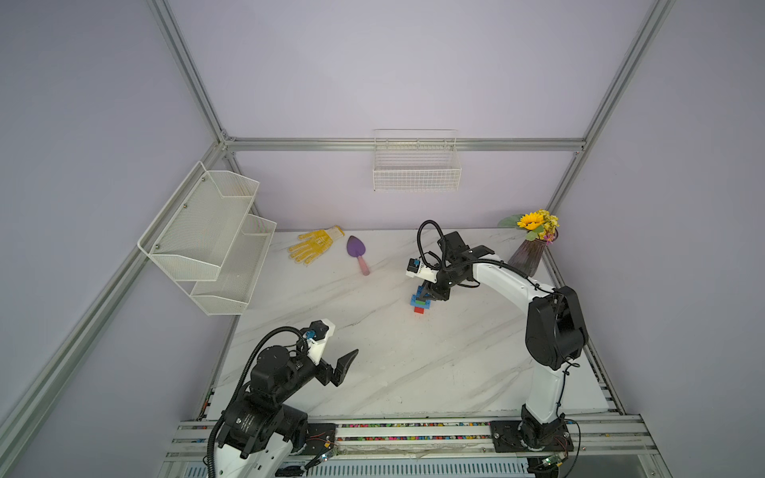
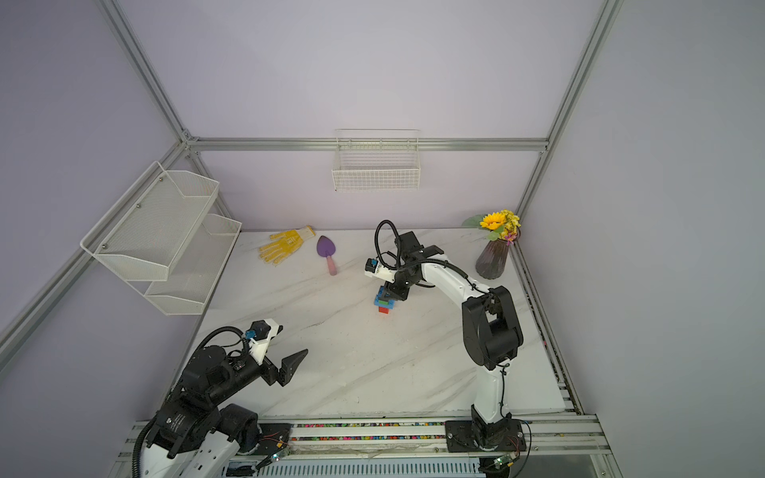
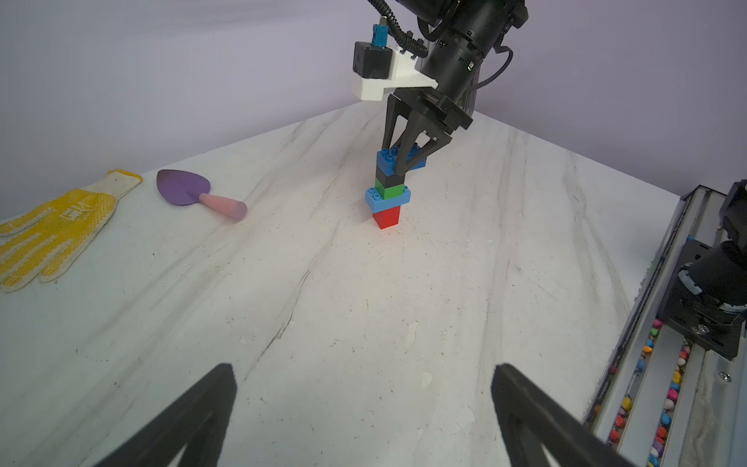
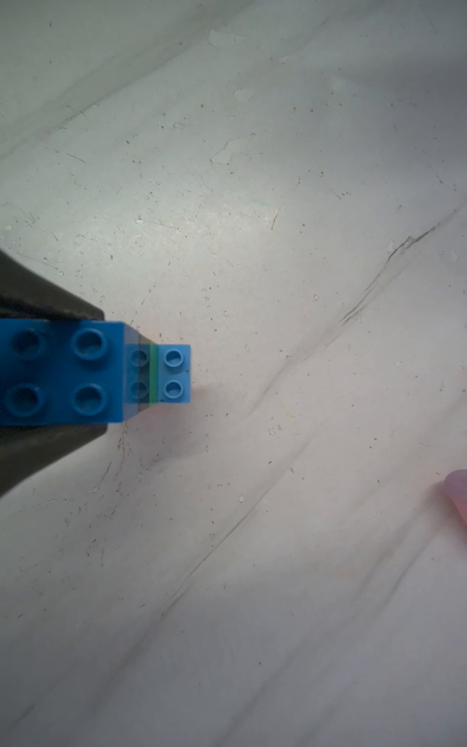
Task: Assemble the letter f with lego
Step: Assemble the lego brick with the lego brick.
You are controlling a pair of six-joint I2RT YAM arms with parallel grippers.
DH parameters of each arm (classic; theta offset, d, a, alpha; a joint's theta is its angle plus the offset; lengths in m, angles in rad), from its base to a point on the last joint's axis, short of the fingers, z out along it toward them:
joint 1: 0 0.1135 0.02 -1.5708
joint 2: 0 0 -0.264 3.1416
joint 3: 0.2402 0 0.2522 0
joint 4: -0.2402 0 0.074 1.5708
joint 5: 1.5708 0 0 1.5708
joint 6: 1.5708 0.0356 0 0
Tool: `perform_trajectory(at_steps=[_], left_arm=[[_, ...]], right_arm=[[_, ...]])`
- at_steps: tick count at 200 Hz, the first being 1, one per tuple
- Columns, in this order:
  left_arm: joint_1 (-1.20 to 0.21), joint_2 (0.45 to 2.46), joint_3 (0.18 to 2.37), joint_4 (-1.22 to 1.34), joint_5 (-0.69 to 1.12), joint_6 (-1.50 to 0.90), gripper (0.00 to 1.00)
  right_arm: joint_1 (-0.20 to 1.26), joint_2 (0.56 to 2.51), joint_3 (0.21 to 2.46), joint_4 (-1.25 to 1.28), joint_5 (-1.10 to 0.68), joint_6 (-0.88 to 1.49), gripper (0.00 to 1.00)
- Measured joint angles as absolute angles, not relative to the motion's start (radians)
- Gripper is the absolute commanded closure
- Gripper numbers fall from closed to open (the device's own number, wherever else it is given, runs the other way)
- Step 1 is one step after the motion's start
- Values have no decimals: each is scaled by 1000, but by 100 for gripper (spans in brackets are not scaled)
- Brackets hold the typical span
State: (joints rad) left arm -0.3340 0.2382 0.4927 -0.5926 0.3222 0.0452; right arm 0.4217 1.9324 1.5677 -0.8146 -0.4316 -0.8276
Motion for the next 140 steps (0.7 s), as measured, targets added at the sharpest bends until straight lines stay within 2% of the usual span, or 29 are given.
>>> perform_trajectory(at_steps=[13, 36, 51, 115, 140], left_arm=[[-334, 238, 492, -593, 322, 45, 0], [-334, 238, 493, -593, 323, 45, 0], [-334, 238, 493, -593, 323, 45, 0], [-334, 238, 493, -593, 326, 45, 0], [-334, 239, 493, -593, 326, 45, 0]], right_arm=[[422, 1934, 1572, -820, -431, -827, 84], [422, 1942, 1589, -828, -429, -827, 70], [422, 1946, 1598, -834, -428, -827, 65], [421, 1982, 1613, -882, -420, -824, 54], [417, 1996, 1610, -898, -421, -823, 53]])
